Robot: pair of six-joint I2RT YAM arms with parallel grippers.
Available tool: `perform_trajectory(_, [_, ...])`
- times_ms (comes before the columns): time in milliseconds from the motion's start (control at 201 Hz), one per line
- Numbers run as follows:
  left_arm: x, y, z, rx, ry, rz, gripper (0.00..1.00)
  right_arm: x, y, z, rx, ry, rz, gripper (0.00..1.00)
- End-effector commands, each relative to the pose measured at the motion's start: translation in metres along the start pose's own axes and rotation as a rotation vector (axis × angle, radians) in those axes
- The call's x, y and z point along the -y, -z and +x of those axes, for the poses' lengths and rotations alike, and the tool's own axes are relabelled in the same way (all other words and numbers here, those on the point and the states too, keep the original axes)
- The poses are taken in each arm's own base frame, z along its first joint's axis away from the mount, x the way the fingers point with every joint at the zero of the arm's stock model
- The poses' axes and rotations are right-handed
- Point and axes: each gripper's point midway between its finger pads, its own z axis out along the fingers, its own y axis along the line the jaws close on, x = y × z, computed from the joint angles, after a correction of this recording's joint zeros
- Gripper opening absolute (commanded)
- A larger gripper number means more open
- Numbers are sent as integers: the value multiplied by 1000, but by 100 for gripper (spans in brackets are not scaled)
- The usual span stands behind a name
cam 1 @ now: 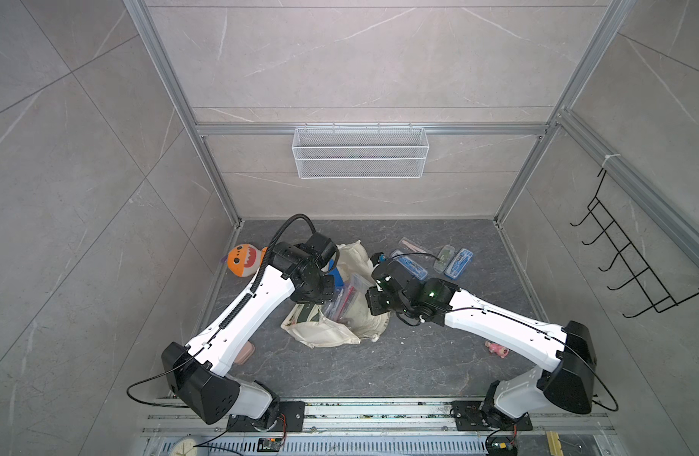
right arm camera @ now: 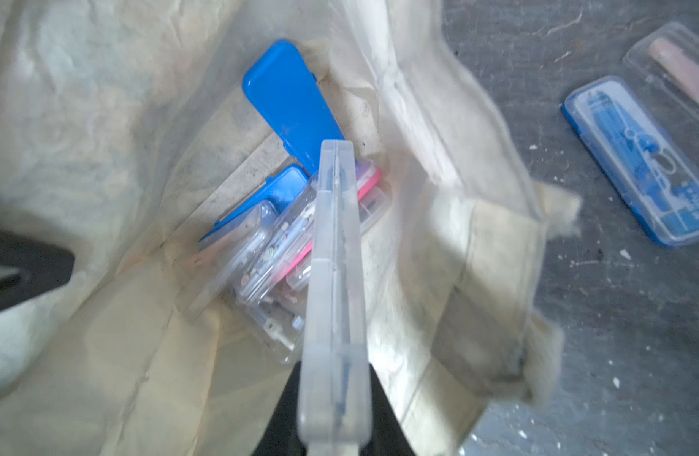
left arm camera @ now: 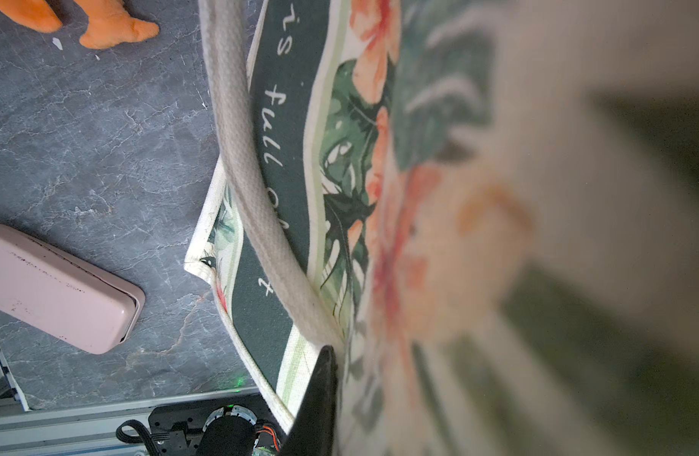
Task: Take out the compass set from the canvas bag
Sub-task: Pick up the compass set from the canvas bag, then place the compass set at the center of the board.
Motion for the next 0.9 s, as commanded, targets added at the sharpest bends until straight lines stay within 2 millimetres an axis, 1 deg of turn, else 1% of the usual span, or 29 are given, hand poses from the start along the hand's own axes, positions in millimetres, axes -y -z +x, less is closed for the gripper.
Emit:
perform_trajectory(0, [1,13,-6,41,-7,29,0,-8,36,-8,60,-63,-93,5])
perform_trajectory(150, [1,13,-6,43,-5,31,0,2,75,-20,143,-105,-108,5])
perform_trajectory(249, [1,13,-8,51,0,36,0,19,97,-31,192,-145,-91,5])
perform_trajectory(349, [4,12,-9,52,1,52,0,40,110,-37,224,-180,-52,4])
perform_trajectory(434, [6,13,-11,56,0,57,0,61,113,-40,237,-223,-23,4])
perform_trajectory(563, [7,14,-12,62,-2,66,0,94,105,-38,220,-303,21,4])
perform_trajectory(718, [9,10,-12,62,-4,76,0,129,83,-28,183,-425,42,4])
perform_trajectory(733, [9,10,-12,64,-5,76,0,135,80,-26,177,-444,44,4])
perform_trajectory(808, [9,9,-12,63,-9,81,0,149,62,-19,163,-529,14,4])
perform_trajectory(892, [10,9,-11,61,-14,86,0,160,35,-10,132,-628,-55,5])
